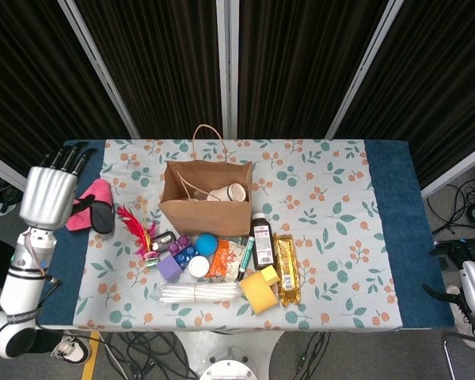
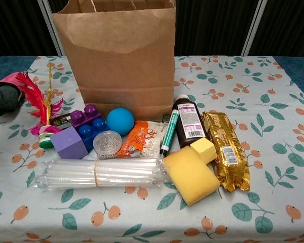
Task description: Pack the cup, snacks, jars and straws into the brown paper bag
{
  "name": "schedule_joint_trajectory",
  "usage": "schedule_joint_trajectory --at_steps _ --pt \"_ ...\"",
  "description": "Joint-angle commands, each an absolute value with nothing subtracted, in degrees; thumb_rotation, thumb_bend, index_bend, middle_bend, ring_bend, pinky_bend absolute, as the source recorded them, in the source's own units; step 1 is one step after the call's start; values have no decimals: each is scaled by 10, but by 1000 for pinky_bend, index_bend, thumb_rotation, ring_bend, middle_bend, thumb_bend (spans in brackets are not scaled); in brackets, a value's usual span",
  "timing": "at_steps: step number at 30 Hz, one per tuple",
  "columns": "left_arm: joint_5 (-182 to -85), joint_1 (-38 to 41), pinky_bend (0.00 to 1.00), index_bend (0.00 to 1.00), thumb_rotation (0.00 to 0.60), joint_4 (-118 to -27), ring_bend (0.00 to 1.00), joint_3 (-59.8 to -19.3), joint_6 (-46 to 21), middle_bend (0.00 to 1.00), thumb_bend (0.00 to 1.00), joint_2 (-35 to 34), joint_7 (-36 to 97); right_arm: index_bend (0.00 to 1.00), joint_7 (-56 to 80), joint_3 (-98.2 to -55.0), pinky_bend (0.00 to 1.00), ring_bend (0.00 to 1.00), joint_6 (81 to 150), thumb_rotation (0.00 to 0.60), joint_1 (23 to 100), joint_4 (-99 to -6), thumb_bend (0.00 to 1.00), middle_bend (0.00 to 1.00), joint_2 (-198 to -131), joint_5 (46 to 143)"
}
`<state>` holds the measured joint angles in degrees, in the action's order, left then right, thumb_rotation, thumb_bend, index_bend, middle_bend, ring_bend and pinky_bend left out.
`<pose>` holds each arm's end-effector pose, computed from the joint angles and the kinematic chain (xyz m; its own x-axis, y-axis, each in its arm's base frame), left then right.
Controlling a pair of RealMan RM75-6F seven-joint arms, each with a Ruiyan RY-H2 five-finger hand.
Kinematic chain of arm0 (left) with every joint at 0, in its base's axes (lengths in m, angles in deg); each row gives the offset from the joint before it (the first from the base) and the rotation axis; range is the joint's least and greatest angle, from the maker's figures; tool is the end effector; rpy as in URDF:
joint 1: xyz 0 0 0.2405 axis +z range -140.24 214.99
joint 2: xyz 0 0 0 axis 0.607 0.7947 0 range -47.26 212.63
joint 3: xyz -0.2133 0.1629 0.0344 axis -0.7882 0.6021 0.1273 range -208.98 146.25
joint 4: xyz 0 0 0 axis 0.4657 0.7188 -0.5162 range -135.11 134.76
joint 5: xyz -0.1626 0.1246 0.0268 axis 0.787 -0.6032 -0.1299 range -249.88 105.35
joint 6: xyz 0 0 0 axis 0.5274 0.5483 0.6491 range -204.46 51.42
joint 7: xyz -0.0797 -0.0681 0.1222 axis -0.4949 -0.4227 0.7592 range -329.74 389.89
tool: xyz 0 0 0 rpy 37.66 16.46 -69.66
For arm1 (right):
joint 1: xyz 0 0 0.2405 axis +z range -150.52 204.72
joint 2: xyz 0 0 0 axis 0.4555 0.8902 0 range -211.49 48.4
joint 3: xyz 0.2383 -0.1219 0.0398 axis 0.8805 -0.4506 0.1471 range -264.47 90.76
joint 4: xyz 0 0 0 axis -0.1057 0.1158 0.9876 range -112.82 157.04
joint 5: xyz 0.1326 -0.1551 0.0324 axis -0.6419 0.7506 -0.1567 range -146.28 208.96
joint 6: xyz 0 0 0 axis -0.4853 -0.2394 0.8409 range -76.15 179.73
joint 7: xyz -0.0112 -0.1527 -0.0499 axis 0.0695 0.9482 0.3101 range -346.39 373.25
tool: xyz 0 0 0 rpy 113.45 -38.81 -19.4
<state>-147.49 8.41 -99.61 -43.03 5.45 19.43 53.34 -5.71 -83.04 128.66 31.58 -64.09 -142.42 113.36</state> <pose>-0.1950 0.3342 0.1878 0.5517 -0.2744 0.7876 0.7774 -0.1728 -0.6048 -0.3670 -0.2002 0.1894 0.2144 -0.0877 0.9728 -0.9683 0.1119 0.2235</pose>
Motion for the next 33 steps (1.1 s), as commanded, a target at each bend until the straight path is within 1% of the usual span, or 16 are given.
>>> schedule_joint_trajectory --at_steps 1,3,6,10,12,14,17,20,24,27,33 --pt "-1456 129 336 289 600 -997 255 -380 44 292 124 208 495 362 -42 -830 237 128 1295 600 318 -659 7 253 -1417 1144" --pt "-1463 146 323 289 600 -985 246 -357 34 286 120 203 475 361 -28 -831 238 128 1302 600 319 -675 6 253 -1411 1154" --pt "-1471 167 313 289 600 -965 241 -335 29 284 113 191 451 362 -11 -831 238 128 1313 600 323 -706 1 253 -1403 1172" --pt "-1460 187 305 289 600 -947 234 -325 24 284 107 182 430 362 14 -832 240 135 1322 600 334 -777 0 257 -1382 1210" --pt "-1458 196 304 288 600 -942 233 -323 22 283 108 181 418 362 49 -831 244 142 1325 600 342 -818 0 264 -1378 1233" --pt "-1460 202 303 284 600 -937 233 -322 24 284 107 179 411 362 89 -830 250 148 1315 600 355 -852 0 271 -1380 1251" --pt "-1468 211 302 273 600 -931 233 -321 28 284 107 176 400 362 164 -831 254 152 1268 600 386 -905 0 276 -1397 1267" --pt "-1477 219 299 240 600 -929 227 -318 31 283 107 175 390 362 241 -825 256 155 1199 600 426 -939 0 277 -1433 1247" --pt "-1490 233 295 208 600 -926 219 -309 34 283 108 174 379 357 342 -807 255 155 1114 600 484 -949 0 277 -1507 1171" --pt "-1501 246 294 208 600 -920 219 -304 45 282 106 170 370 335 403 -797 256 155 1082 600 518 -935 0 276 -1572 1122" --pt "-1526 274 293 208 600 -910 210 -296 76 260 106 169 347 300 473 -785 257 150 1057 600 570 -871 0 275 -1696 1036"
